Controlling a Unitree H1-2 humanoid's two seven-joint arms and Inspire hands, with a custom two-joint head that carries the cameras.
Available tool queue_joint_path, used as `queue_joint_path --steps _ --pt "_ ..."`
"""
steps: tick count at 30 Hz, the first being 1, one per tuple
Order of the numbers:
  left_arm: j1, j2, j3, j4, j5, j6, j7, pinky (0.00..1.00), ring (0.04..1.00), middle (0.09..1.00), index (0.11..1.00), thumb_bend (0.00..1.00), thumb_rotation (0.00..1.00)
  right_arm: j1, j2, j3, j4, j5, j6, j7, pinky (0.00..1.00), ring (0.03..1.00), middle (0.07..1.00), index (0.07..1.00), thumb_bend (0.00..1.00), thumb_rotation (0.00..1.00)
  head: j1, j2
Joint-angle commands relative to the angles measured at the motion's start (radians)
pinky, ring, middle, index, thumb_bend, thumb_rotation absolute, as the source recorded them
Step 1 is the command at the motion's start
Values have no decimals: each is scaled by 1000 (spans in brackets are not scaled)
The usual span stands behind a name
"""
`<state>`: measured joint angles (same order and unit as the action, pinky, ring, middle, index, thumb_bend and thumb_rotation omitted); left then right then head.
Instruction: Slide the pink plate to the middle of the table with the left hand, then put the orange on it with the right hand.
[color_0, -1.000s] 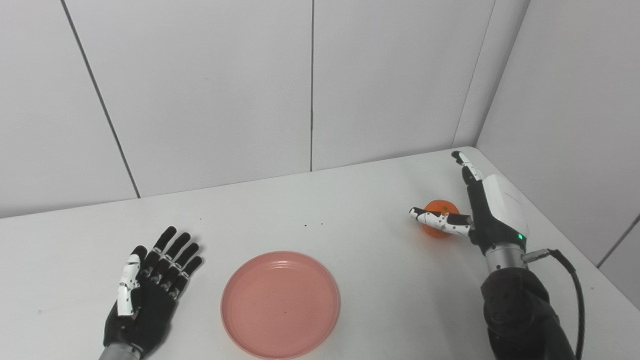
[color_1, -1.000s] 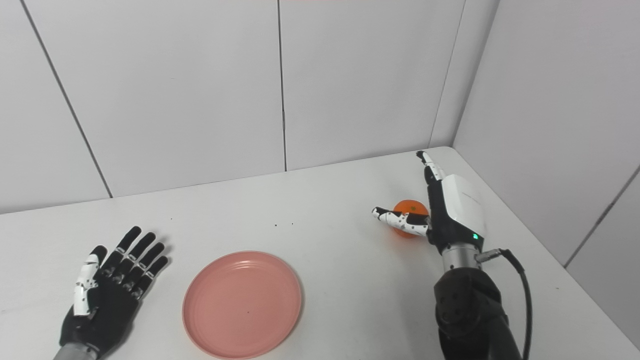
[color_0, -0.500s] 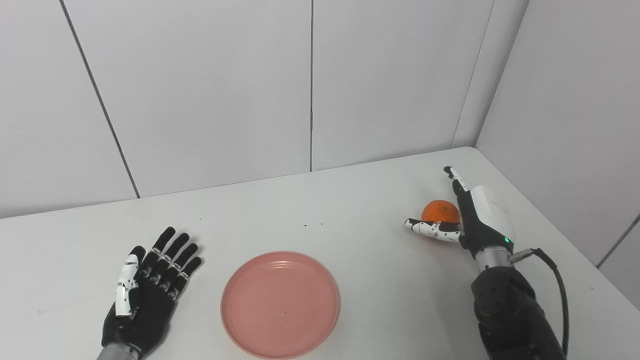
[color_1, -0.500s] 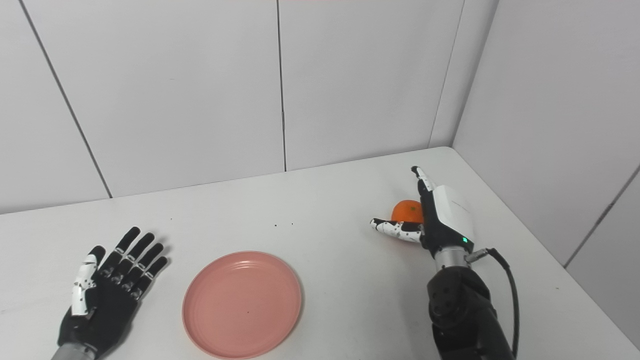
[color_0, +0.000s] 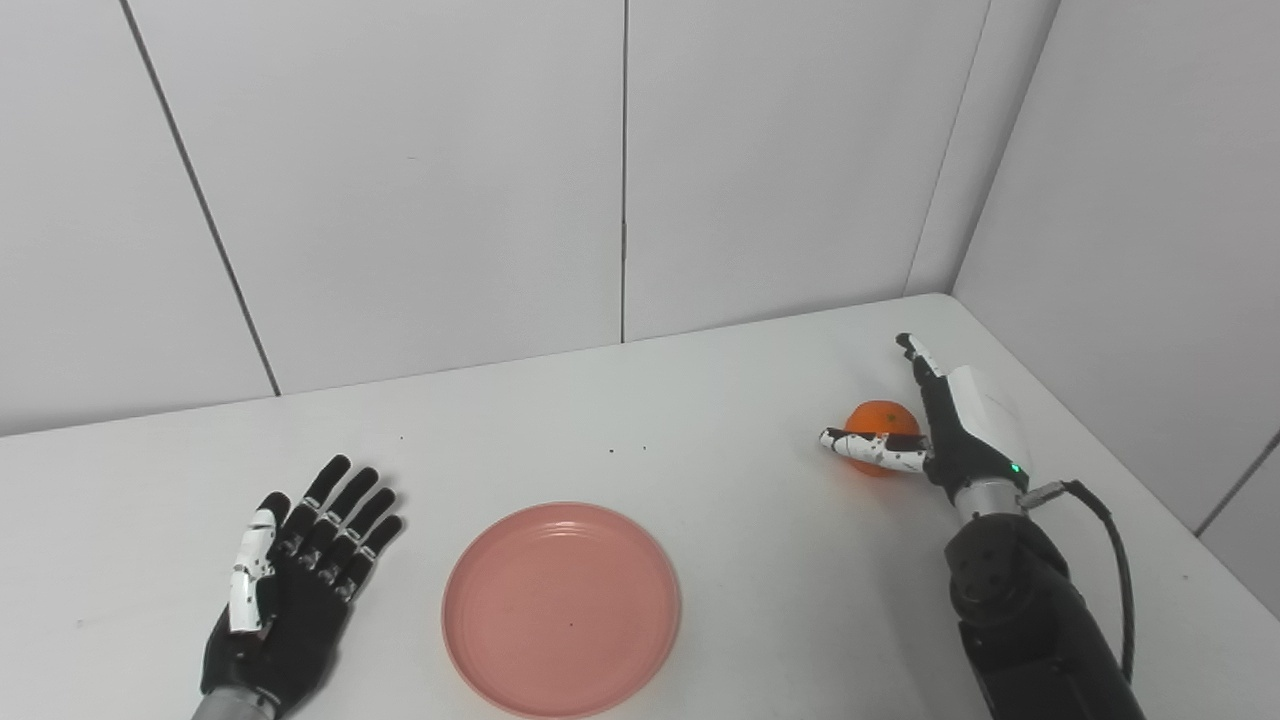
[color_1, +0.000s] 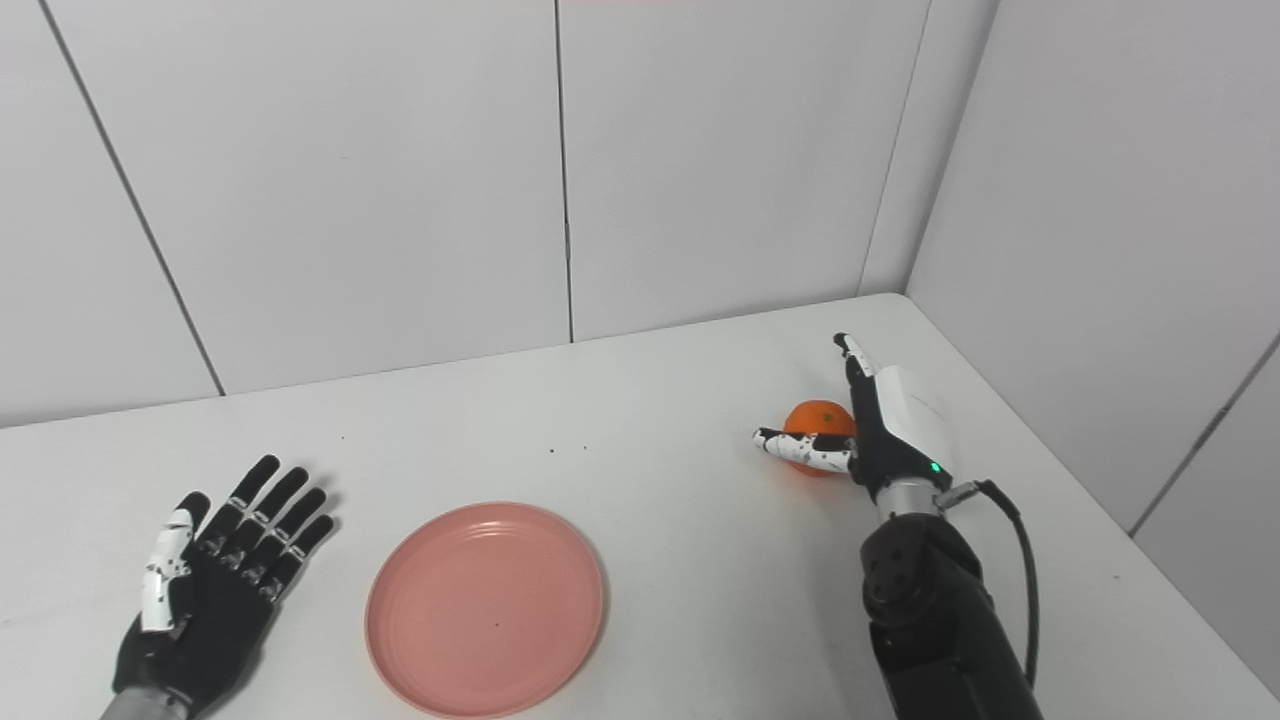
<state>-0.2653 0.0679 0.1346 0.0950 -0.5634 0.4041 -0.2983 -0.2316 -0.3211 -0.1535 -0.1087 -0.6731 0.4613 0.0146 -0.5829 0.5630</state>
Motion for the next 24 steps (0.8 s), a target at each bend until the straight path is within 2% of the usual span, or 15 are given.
queue_joint_path --steps 1,12,18,24 --pt "29 16 3 19 12 55 32 926 909 913 912 315 1000 -40 -35 -8 -2 4 -4 -29 749 859 904 913 1000 414 1 1" --pt "27 24 2 26 9 48 20 930 912 915 911 315 1000 -49 -51 -2 32 25 5 -32 743 857 905 914 1000 412 1 5" --pt "29 23 3 17 4 58 29 928 913 913 911 314 1000 -59 -40 -9 54 12 8 14 738 861 912 914 999 433 2 9" --pt "29 24 1 17 5 59 36 923 907 908 906 315 1000 -79 -38 6 108 11 8 13 739 854 905 906 1000 446 9 10"
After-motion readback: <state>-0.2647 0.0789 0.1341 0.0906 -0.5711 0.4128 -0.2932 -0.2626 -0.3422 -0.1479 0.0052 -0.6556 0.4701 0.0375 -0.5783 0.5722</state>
